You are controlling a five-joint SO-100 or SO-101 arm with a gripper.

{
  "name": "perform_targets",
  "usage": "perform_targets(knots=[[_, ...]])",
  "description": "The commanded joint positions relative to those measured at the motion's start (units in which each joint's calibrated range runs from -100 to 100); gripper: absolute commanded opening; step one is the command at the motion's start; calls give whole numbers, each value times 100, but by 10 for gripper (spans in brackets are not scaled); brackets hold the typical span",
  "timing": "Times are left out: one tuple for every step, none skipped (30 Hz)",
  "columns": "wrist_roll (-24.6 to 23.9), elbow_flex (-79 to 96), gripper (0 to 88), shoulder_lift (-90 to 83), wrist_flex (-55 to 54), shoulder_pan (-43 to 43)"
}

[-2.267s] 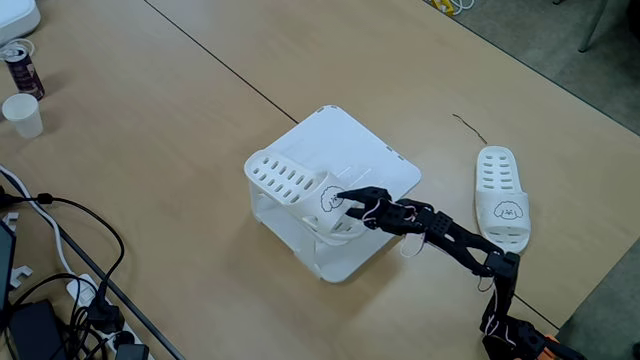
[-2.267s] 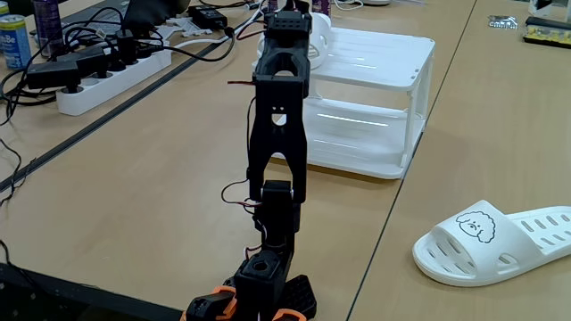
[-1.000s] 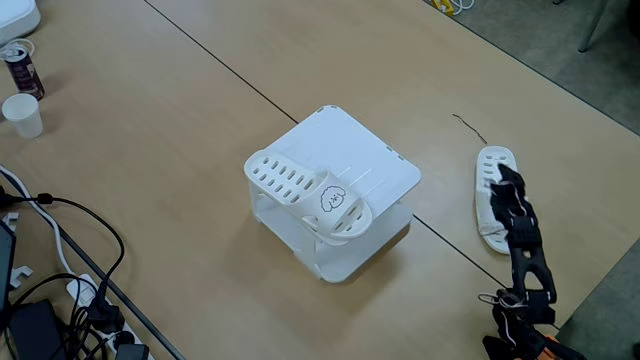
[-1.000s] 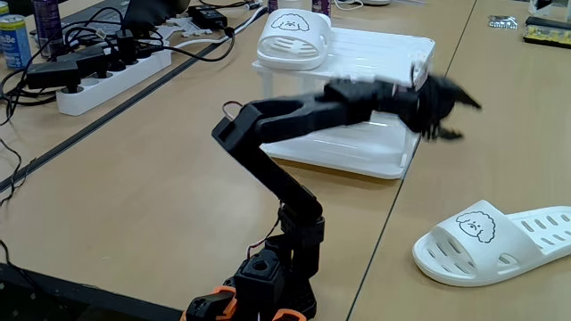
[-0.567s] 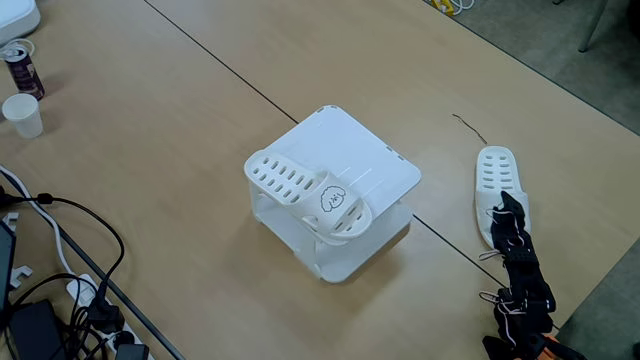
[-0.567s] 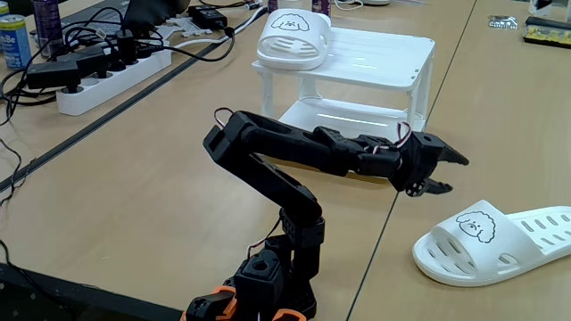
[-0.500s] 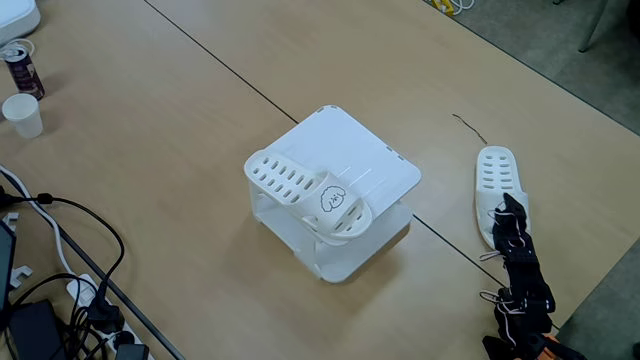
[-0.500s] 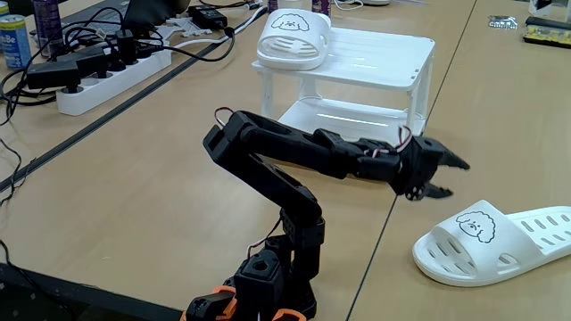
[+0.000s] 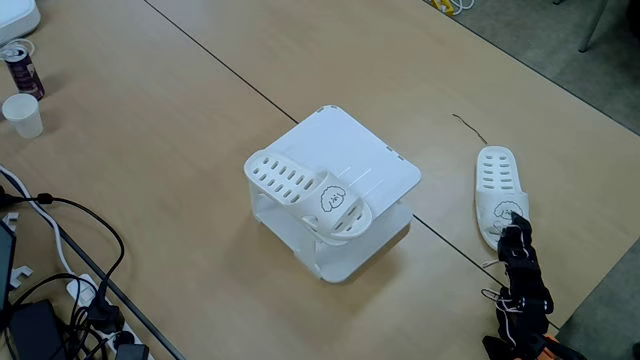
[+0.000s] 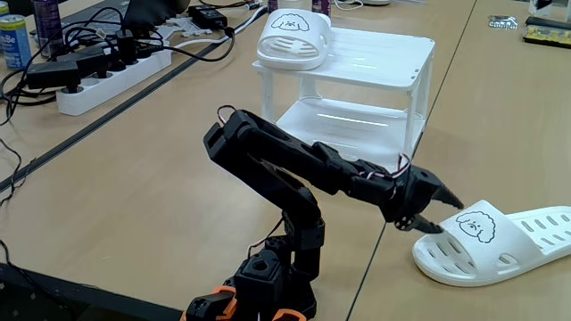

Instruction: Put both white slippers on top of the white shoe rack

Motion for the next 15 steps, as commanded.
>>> perform_targets(knots=[[42, -58, 201, -212, -108, 34], [42, -49, 201, -212, -108, 17], [42, -49, 201, -179, -116, 1], [42, -67, 201, -69, -116, 1], [42, -103, 201, 40, -125, 1], [42, -130, 201, 150, -159, 1], [42, -157, 201, 343, -375, 1], [42, -148, 201, 495, -574, 1], [42, -148, 201, 663, -798, 1], [42, -148, 201, 840, -1022, 1], [42, -148, 201, 1033, -1238, 1], [42, -157, 201, 1235, -1462, 1], [42, -166, 201, 1403, -1669, 1], [42, -166, 201, 1572, -1868, 1], [42, -166, 201, 1740, -2084, 1]])
